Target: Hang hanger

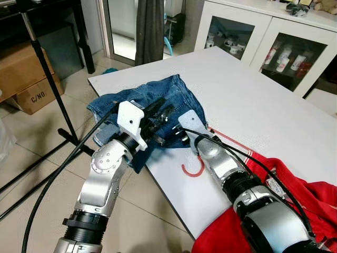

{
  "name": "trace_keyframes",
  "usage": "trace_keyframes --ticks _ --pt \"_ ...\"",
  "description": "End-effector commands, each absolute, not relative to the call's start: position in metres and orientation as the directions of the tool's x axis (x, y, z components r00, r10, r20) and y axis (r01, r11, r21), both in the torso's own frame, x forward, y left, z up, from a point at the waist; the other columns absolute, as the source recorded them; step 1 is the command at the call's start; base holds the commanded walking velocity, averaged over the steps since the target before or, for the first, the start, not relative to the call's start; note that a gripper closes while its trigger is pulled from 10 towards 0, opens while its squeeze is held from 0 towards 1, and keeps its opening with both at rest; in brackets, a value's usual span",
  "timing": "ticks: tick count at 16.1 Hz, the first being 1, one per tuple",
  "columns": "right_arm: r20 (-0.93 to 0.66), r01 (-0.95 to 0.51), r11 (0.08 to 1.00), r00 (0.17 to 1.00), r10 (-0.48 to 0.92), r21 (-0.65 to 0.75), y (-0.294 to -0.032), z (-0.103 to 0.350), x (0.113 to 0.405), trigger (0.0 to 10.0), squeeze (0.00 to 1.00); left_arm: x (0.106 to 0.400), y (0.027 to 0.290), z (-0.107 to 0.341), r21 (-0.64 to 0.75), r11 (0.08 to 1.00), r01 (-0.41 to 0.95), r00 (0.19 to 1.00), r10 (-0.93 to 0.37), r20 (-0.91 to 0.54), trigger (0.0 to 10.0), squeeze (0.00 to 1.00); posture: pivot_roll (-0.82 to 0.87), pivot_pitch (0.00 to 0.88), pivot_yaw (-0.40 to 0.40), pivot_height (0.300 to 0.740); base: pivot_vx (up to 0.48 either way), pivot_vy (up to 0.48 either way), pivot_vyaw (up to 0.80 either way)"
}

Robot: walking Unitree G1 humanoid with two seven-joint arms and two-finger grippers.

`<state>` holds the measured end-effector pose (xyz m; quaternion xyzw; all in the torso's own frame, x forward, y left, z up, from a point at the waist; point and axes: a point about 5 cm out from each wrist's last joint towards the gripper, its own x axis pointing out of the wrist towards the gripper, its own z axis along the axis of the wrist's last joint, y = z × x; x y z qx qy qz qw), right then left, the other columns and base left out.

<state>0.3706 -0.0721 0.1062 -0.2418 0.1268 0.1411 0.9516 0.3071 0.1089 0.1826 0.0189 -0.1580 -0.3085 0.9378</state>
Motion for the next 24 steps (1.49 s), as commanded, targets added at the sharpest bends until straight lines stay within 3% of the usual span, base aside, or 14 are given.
trace_keyframes --ticks 1,2,3,7,8,9,10,12,15,20,24 --pt "-0.345 -0.294 0.852 0.927 0.144 -0.434 -0.086 0.100 0.371 10.0 0.00 0.307 0.108 0.192 0.149 0.810 0.568 0.747 -0.582 0.321 10.0 0.00 0.15 0.088 -0.089 0.740 0.000 0.000 0.00" --pt "-0.316 -0.193 0.889 0.947 0.058 -0.415 -0.098 0.103 0.375 10.0 0.00 0.310 0.114 0.197 0.139 0.824 0.550 0.757 -0.562 0.334 10.0 0.00 0.14 0.088 -0.088 0.740 0.000 0.000 0.00" --pt "-0.316 -0.193 0.889 0.947 0.058 -0.415 -0.098 0.103 0.375 10.0 0.00 0.310 0.114 0.197 0.139 0.824 0.550 0.757 -0.562 0.334 10.0 0.00 0.14 0.088 -0.088 0.740 0.000 0.000 0.00" --pt "-0.174 -0.080 0.988 0.983 0.056 -0.132 -0.106 0.134 0.385 10.0 0.00 0.305 0.113 0.189 0.141 0.782 0.607 0.733 -0.620 0.281 10.0 0.00 0.15 0.086 -0.086 0.740 0.000 0.000 0.00" --pt "-0.152 -0.093 0.994 0.985 0.083 -0.058 -0.113 0.141 0.386 10.0 0.00 0.298 0.108 0.180 0.139 0.725 0.675 0.692 -0.687 0.223 10.0 0.00 0.15 0.085 -0.085 0.740 0.000 0.000 0.00" --pt "-0.151 -0.101 0.994 0.984 0.092 -0.050 -0.114 0.142 0.385 10.0 0.00 0.296 0.106 0.177 0.134 0.707 0.695 0.678 -0.706 0.205 10.0 0.00 0.15 0.085 -0.085 0.740 0.000 0.000 0.00" --pt "-0.169 -0.115 0.993 0.980 0.107 -0.040 -0.126 0.140 0.383 10.0 0.00 0.288 0.102 0.166 0.140 0.631 0.763 0.618 -0.775 0.131 10.0 0.00 0.14 0.084 -0.081 0.740 0.000 0.000 0.00" --pt "-0.194 -0.158 0.986 0.970 0.145 -0.053 -0.132 0.136 0.379 10.0 0.00 0.284 0.101 0.159 0.139 0.587 0.798 0.582 -0.809 0.076 10.0 0.00 0.14 0.084 -0.081 0.740 0.000 0.000 0.00" --pt "-0.305 -0.428 0.873 0.885 0.353 -0.233 -0.149 0.131 0.350 10.0 0.00 0.288 0.113 0.148 0.164 0.567 0.807 0.580 -0.814 -0.034 10.0 0.00 0.12 0.083 -0.074 0.740 0.000 0.000 0.00" --pt "-0.410 -0.531 0.803 0.818 0.403 -0.271 -0.161 0.129 0.329 10.0 0.00 0.298 0.121 0.134 0.197 0.547 0.814 0.575 -0.805 -0.144 10.0 0.00 0.11 0.082 -0.074 0.740 0.000 0.000 0.00" --pt "-0.477 -0.616 0.751 0.747 0.463 -0.236 -0.148 0.117 0.311 10.0 0.00 0.314 0.126 0.119 0.262 0.536 0.803 0.593 -0.765 -0.250 10.0 0.00 0.11 0.084 -0.073 0.740 0.000 0.000 0.00"
